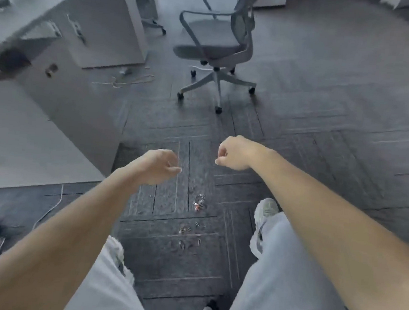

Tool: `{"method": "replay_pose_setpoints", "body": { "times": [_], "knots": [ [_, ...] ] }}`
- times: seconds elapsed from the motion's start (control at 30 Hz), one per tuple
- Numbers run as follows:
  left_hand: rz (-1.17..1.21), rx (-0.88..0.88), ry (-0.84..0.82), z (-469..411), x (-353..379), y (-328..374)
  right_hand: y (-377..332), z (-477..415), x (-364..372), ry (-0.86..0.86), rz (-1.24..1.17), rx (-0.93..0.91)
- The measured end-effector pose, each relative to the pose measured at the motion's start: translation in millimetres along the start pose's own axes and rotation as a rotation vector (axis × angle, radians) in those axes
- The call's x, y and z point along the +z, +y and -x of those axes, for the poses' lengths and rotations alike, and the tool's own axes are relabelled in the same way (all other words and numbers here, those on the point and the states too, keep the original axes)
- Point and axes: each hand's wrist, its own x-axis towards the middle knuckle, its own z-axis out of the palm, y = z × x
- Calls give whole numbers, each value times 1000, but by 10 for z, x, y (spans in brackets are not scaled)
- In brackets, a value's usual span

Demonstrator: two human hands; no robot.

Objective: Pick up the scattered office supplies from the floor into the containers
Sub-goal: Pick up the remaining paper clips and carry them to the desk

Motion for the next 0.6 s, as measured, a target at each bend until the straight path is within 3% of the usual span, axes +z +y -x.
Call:
{"method": "replay_pose_setpoints", "body": {
  "times": [0.17, 0.37, 0.6],
  "knots": [
    [37, -111, -77, -728, 689, -287, 569, -672, 669, -47, -114, 81],
    [318, -324, -79, -1435, 1605, -993, 883, -1526, 1519, -121, -144, 137],
    [469, -409, -159, -1630, 2915, -1597, 1036, -2182, 2727, -203, -154, 186]
  ]
}}
